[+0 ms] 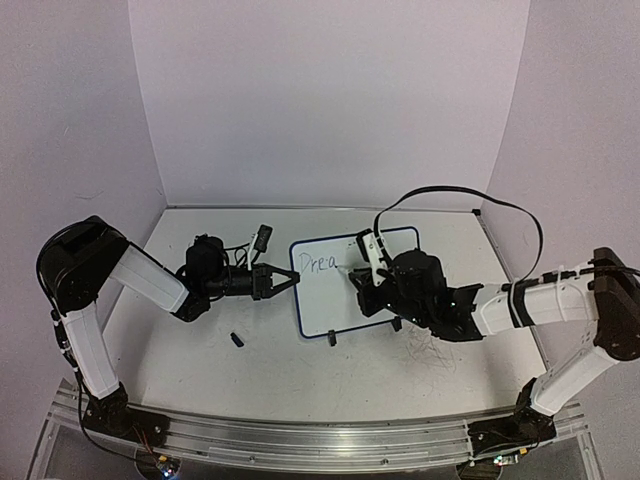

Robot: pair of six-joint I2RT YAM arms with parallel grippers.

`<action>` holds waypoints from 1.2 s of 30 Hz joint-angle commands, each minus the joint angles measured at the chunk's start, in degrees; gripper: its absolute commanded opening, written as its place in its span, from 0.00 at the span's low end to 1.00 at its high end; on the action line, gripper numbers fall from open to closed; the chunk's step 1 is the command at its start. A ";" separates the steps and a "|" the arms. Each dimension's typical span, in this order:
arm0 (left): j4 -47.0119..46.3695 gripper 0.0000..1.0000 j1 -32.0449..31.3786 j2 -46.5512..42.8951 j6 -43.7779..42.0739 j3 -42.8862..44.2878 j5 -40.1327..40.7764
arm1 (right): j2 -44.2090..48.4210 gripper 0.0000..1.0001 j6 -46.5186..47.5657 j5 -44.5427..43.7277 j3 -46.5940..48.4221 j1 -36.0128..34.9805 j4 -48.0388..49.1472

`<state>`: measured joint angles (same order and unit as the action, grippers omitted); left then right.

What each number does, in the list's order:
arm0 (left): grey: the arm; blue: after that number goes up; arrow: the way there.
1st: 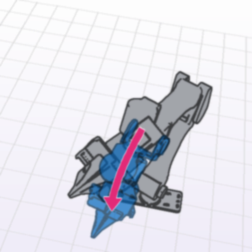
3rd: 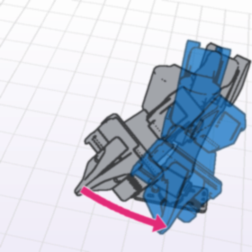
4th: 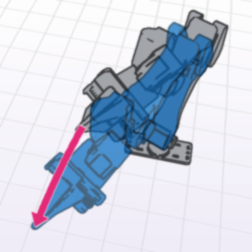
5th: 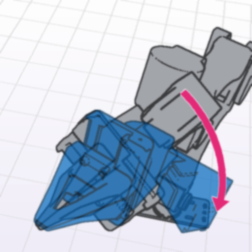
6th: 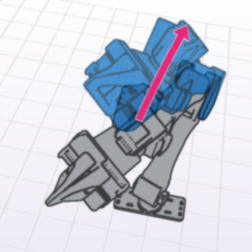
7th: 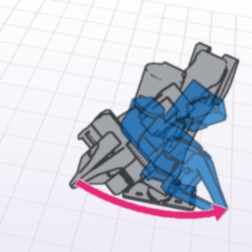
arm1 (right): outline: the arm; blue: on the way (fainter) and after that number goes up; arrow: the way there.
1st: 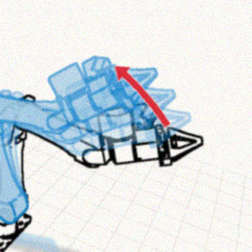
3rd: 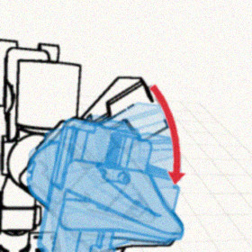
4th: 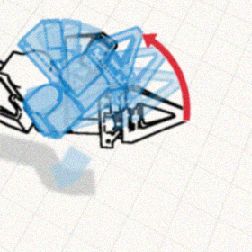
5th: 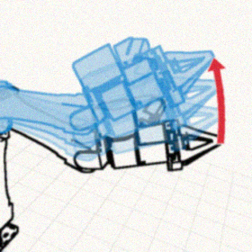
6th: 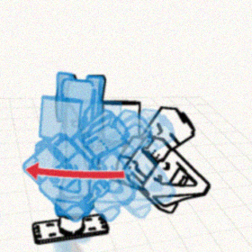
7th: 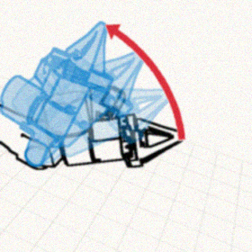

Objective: Write a sentence on the whiteboard

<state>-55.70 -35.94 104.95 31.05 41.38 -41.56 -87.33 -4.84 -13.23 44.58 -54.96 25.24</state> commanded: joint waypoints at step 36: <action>-2.97 0.00 -0.18 -3.56 0.40 -0.63 -2.05 | 0.52 0.00 0.36 -1.33 3.18 1.18 -0.11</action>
<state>-55.92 -35.97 104.12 31.05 40.81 -41.93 -86.37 -4.49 -13.03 46.65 -54.02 24.36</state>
